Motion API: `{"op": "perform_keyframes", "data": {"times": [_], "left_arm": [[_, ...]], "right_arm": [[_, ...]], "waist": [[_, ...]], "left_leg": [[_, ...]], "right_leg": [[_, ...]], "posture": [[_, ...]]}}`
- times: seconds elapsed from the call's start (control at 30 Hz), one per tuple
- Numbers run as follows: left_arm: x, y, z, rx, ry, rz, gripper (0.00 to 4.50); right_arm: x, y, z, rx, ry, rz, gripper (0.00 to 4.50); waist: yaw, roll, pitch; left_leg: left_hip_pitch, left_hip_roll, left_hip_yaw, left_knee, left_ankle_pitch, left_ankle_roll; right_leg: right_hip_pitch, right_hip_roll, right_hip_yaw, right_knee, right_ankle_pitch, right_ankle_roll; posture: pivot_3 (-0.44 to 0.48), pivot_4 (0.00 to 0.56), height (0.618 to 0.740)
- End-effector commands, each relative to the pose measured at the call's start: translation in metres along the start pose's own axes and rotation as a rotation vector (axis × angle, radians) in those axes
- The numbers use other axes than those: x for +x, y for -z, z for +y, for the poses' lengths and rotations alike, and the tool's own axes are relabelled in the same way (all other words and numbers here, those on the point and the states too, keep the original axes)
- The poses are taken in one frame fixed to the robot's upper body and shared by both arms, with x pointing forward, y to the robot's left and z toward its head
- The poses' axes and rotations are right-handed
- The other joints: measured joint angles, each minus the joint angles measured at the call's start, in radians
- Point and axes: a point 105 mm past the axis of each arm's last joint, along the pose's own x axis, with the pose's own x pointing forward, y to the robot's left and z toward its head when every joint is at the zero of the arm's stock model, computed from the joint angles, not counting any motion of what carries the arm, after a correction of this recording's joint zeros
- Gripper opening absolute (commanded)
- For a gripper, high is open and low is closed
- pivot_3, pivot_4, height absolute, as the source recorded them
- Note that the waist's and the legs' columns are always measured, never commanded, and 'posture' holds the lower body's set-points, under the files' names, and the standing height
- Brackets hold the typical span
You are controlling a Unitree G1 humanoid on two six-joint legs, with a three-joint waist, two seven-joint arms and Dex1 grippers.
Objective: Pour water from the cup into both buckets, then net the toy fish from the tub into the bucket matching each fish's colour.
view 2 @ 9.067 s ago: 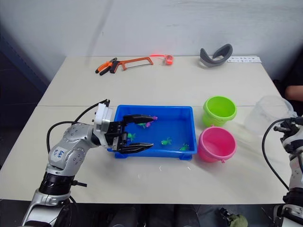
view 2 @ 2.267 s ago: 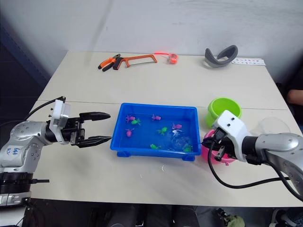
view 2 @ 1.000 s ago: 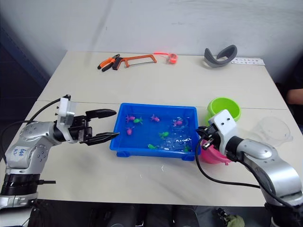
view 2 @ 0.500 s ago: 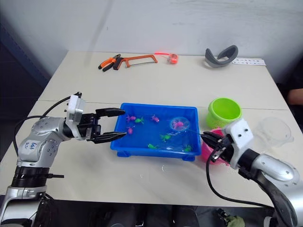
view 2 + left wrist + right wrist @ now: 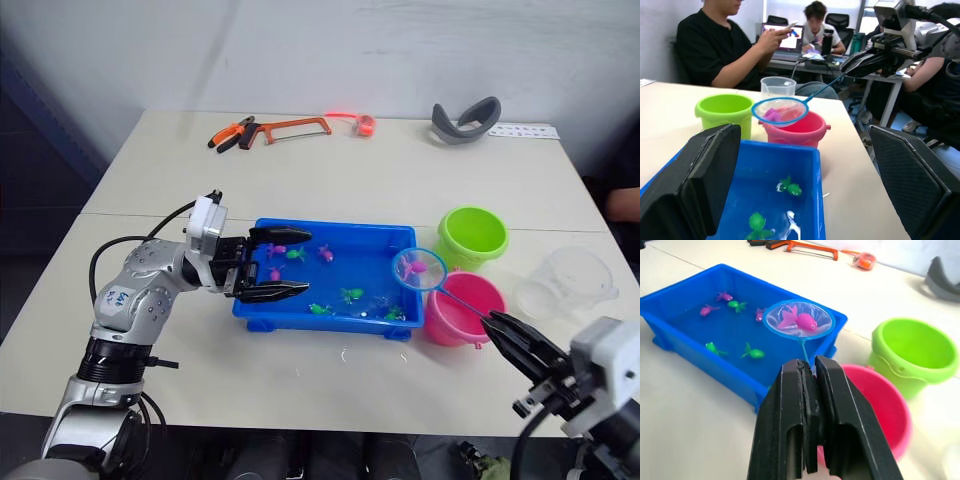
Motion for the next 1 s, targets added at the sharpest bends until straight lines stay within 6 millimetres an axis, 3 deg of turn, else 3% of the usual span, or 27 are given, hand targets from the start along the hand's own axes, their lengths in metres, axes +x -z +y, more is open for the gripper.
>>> {"op": "perform_keyframes", "data": {"times": [0.03, 0.27, 0.53, 0.67, 1.0], "left_arm": [[0.009, -0.002, -0.002, 0.031, 0.040, -0.005, 4.45], [0.013, 0.001, -0.003, 0.028, 0.055, -0.011, 4.45], [0.011, 0.002, -0.004, 0.022, 0.032, -0.011, 4.45], [0.012, 0.003, -0.005, 0.019, 0.018, -0.014, 4.45], [0.011, 0.003, -0.003, 0.015, -0.023, -0.031, 4.45]], "right_arm": [[-0.015, -0.005, -0.012, -0.132, 0.074, -0.001, 0.00], [-0.024, 0.015, -0.025, -0.397, 0.110, 0.111, 0.00], [-0.026, 0.038, -0.040, -0.916, -0.002, 0.226, 0.00], [-0.028, 0.039, -0.049, -1.196, 0.002, 0.223, 0.00], [-0.031, 0.055, -0.054, -1.416, -0.051, 0.195, 0.00]], "waist": [[-0.001, 0.000, 0.000], [-0.003, 0.000, 0.000], [-0.001, 0.000, 0.000], [-0.003, 0.000, 0.000], [-0.003, 0.000, 0.000]], "left_leg": [[0.002, 0.000, 0.001, -0.001, 0.000, 0.000], [0.005, 0.001, 0.005, -0.003, -0.001, -0.001], [0.006, 0.001, 0.006, -0.002, -0.001, -0.001], [0.006, 0.001, 0.006, -0.002, -0.001, -0.002], [0.008, 0.001, 0.006, -0.002, -0.001, -0.002]], "right_leg": [[0.001, 0.000, 0.001, 0.000, 0.000, 0.000], [0.000, 0.001, 0.005, 0.000, 0.000, 0.000], [0.000, 0.001, 0.006, -0.001, 0.000, 0.000], [0.000, 0.001, 0.006, -0.001, 0.000, -0.001], [0.001, 0.001, 0.007, -0.001, -0.001, -0.001]], "posture": [[0.000, 0.150, 0.740], [0.000, 0.150, 0.740], [0.000, 0.150, 0.740], [0.000, 0.150, 0.740], [0.000, 0.150, 0.740]]}}
